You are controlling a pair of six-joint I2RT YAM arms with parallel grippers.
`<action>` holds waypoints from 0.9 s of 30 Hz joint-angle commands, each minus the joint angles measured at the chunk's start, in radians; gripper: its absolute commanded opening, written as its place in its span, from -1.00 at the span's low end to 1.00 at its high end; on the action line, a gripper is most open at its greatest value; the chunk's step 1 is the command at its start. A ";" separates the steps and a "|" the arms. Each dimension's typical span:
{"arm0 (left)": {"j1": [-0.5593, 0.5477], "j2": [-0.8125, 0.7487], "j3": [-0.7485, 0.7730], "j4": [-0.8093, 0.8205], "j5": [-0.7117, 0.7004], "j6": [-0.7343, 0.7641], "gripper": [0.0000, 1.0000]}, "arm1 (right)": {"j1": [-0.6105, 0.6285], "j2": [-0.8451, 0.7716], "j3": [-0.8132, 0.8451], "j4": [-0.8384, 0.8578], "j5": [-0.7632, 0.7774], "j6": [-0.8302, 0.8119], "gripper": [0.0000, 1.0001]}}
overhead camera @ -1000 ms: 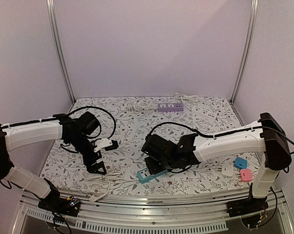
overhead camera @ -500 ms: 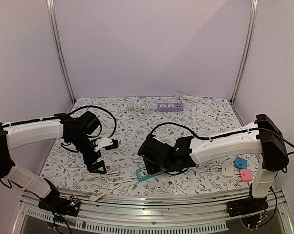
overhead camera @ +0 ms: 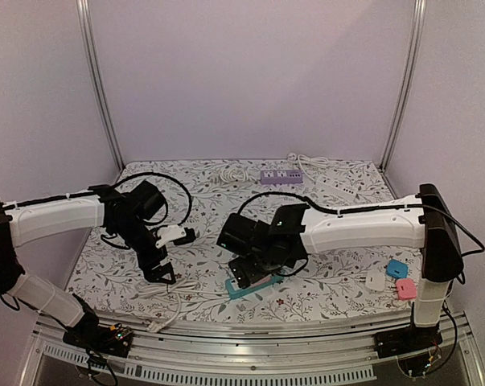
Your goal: Insert the plug
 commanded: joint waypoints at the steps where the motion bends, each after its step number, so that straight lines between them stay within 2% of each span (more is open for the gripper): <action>1: 0.014 -0.008 0.018 0.001 -0.010 0.014 0.99 | -0.044 -0.105 0.126 -0.059 -0.047 -0.128 0.97; 4: 0.014 -0.020 0.016 -0.002 -0.010 0.015 0.99 | -0.117 -0.184 0.114 -0.057 -0.074 -0.133 0.98; 7: 0.015 -0.037 0.013 -0.002 -0.008 0.017 0.99 | -0.259 -0.301 -0.023 -0.093 -0.056 -0.059 0.96; 9: 0.017 -0.048 0.010 -0.001 -0.007 0.018 0.99 | -0.373 -0.402 -0.156 -0.167 -0.036 0.048 0.66; 11: 0.019 -0.059 0.008 0.000 -0.006 0.018 0.99 | -0.468 -0.475 -0.306 -0.207 0.000 0.098 0.20; 13: 0.021 -0.069 0.004 0.002 -0.004 0.020 0.99 | -0.575 -0.556 -0.460 -0.208 -0.050 0.129 -0.01; 15: 0.024 -0.075 0.002 0.002 -0.004 0.020 0.99 | -0.660 -0.630 -0.616 -0.186 -0.103 0.151 0.01; 19: 0.026 -0.081 0.002 0.009 0.006 0.023 0.99 | -0.748 -0.737 -0.770 -0.115 -0.200 0.181 0.21; 23: 0.026 -0.093 -0.003 0.010 0.014 0.023 0.99 | -0.817 -0.692 -0.846 -0.042 -0.262 0.157 0.26; 27: 0.028 -0.109 -0.014 0.013 0.010 0.023 0.99 | -0.824 -0.649 -0.846 -0.018 -0.281 0.143 0.25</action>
